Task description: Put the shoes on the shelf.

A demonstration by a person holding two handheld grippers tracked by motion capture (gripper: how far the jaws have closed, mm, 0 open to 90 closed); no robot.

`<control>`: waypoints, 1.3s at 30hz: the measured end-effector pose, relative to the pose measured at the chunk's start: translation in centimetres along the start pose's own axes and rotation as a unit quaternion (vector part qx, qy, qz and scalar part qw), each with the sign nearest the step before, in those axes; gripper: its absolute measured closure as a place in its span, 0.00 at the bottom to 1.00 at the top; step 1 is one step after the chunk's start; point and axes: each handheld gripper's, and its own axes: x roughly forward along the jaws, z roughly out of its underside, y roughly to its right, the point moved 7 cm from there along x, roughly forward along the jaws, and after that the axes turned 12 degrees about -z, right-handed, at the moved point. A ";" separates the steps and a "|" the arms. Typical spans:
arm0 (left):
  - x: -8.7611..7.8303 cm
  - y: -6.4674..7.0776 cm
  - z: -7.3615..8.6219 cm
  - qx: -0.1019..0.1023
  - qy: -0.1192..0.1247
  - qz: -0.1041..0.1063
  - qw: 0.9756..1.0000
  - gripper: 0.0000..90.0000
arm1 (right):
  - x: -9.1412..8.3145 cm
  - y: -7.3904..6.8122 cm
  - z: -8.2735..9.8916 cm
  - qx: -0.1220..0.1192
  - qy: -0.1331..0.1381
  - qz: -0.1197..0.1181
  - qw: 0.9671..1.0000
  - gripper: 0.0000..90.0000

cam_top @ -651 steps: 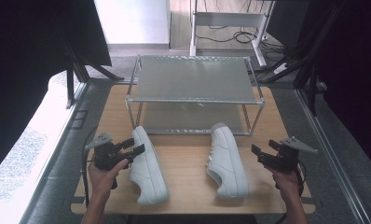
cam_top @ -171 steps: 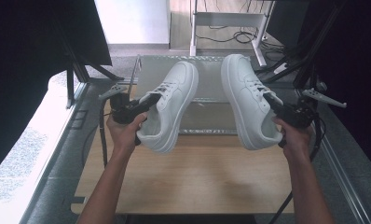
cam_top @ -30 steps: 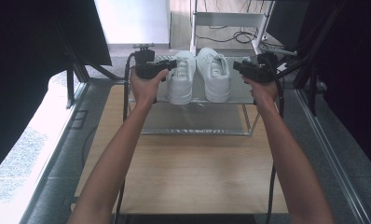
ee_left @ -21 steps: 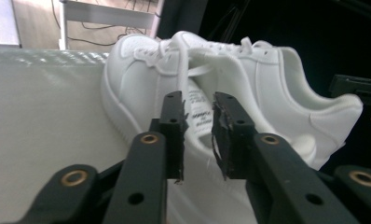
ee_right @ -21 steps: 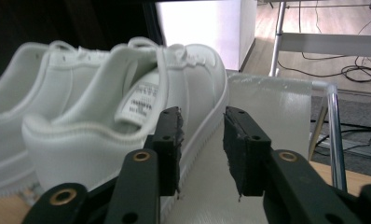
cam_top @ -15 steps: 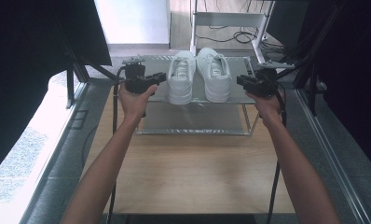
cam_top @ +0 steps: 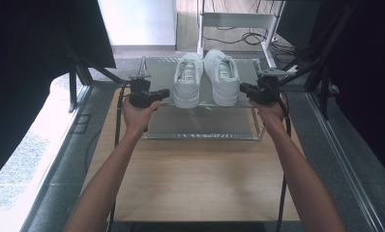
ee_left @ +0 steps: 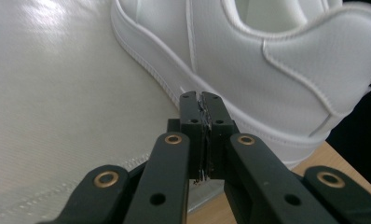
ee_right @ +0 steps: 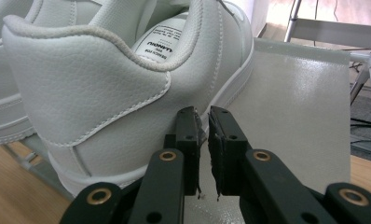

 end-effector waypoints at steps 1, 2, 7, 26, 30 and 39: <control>0.0 0.0 0.0 0.000 0.000 0.000 1.000 0.99 | 0.0 0.0 0.0 0.001 0.000 0.000 1.000 0.92; 0.2 0.1 0.1 0.000 -0.002 0.000 1.000 0.99 | 0.1 0.0 0.0 0.001 0.001 0.001 1.000 0.93; 0.7 0.7 0.5 0.005 -0.008 0.005 1.000 0.99 | 0.2 0.0 0.1 0.000 -0.003 0.005 1.000 0.95; 1.0 1.1 0.5 -0.018 -0.007 0.007 1.000 1.00 | 0.7 -1.4 0.3 -0.001 -0.002 -0.009 1.000 1.00; 1.3 1.8 0.5 -0.021 -0.010 0.019 1.000 1.00 | 1.1 -2.0 0.4 0.004 0.002 -0.025 1.000 1.00; 1.6 2.5 0.5 -0.021 -0.010 0.018 1.000 1.00 | 1.5 -3.0 0.8 -0.006 -0.004 -0.038 0.999 1.00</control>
